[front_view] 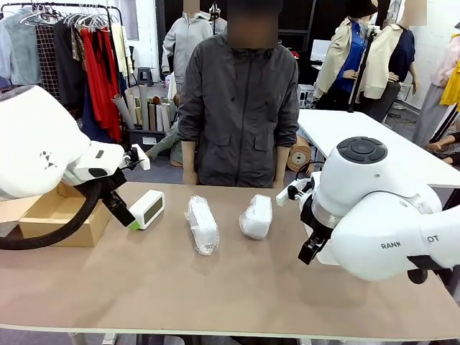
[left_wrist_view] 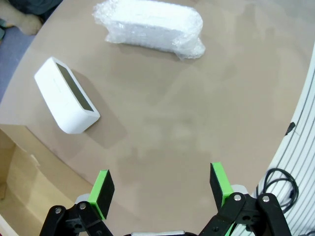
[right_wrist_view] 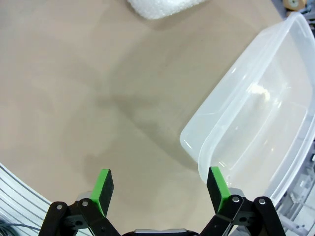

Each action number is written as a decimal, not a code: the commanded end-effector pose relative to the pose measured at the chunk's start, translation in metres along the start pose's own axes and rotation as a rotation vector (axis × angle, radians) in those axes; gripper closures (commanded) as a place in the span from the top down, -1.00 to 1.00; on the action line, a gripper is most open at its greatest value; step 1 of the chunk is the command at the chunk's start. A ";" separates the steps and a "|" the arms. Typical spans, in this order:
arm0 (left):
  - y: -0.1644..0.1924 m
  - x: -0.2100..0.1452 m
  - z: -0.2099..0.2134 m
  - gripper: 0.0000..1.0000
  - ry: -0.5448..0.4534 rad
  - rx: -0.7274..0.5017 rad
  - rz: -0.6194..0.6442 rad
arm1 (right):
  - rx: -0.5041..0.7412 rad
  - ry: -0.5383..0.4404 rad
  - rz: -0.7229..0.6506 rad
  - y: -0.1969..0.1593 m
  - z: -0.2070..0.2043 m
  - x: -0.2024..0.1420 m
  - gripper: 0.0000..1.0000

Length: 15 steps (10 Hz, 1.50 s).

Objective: Separate and place wrapped and unwrapped clocks.
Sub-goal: Pick up the Digital clock indicated by the person.

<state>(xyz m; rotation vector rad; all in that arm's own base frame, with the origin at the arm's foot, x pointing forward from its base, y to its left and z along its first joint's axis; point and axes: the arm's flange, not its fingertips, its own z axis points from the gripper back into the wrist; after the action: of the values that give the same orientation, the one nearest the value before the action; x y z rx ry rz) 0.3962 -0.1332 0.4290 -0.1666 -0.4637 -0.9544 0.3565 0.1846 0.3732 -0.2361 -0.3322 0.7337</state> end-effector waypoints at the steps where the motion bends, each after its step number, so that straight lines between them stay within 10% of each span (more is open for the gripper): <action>1: -0.002 -0.003 -0.001 1.00 -0.010 -0.002 0.020 | -0.008 -0.020 0.023 -0.003 -0.004 0.001 1.00; 8: 0.022 0.002 0.019 1.00 -0.018 -0.087 -0.083 | 0.228 -0.179 0.057 -0.023 0.016 0.021 1.00; 15: 0.097 0.002 0.067 1.00 -0.160 -0.192 -0.486 | 0.454 -0.428 0.188 -0.108 0.066 0.061 1.00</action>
<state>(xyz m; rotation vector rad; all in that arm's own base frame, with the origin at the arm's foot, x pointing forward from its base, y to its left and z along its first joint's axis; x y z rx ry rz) 0.4427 -0.0612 0.4941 -0.3494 -0.5643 -1.4085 0.4250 0.1663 0.4844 0.2875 -0.5295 0.9887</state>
